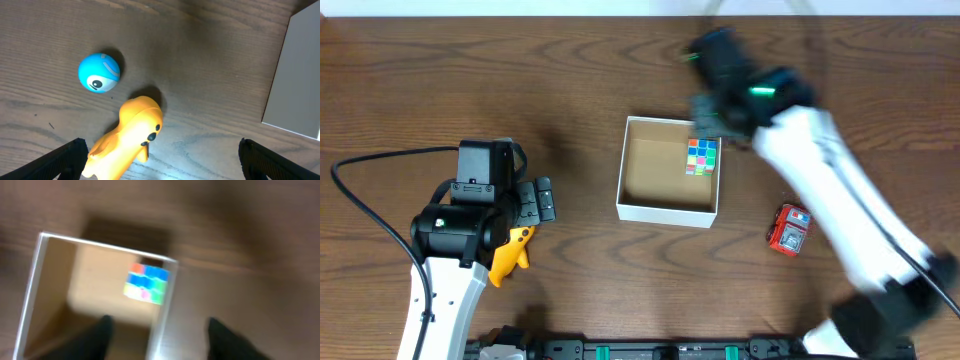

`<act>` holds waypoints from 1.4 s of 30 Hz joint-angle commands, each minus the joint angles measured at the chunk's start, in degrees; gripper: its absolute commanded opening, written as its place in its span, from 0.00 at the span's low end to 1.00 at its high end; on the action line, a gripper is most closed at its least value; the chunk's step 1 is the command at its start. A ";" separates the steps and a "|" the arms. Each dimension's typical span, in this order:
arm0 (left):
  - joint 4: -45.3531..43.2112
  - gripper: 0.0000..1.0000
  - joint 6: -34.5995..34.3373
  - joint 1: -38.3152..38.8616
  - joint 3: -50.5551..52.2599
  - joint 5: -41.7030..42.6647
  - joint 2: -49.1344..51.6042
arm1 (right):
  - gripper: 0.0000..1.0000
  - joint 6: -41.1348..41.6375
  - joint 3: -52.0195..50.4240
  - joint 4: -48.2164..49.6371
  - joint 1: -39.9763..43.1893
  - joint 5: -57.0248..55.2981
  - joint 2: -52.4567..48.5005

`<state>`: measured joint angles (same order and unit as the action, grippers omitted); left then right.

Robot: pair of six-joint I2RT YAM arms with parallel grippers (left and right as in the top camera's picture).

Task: Pack container
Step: 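Withdraw the right gripper and move it over the red toy truck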

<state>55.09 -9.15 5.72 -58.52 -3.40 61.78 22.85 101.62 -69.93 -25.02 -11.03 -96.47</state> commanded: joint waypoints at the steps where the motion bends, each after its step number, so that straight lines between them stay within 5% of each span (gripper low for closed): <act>1: -0.07 0.98 0.31 -0.17 -1.18 -0.11 -0.04 | 0.77 1.92 0.04 -6.10 7.30 0.07 5.31; 6: -0.04 0.98 0.28 -0.17 -1.18 -0.11 -0.04 | 0.99 -2.56 -0.17 -16.65 17.38 0.22 9.18; 14: -0.04 0.98 0.28 -0.17 -1.18 -0.11 -0.04 | 0.99 -17.73 -2.86 -19.65 23.87 6.40 9.20; 24: -0.07 0.98 0.28 -0.17 -1.18 -0.11 -0.04 | 0.99 9.42 -23.10 -15.43 25.24 6.84 9.20; 32: -0.07 0.98 0.28 -0.17 -1.18 -0.11 -0.04 | 0.99 11.98 -40.02 0.44 25.18 11.80 9.20; 42: -0.02 0.98 0.28 -0.17 -1.18 -0.09 -0.04 | 0.99 16.46 -49.59 14.95 25.16 11.13 9.18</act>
<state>55.07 -9.17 5.72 -58.54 -3.40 61.78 35.75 54.43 -56.27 -0.05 0.36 -87.39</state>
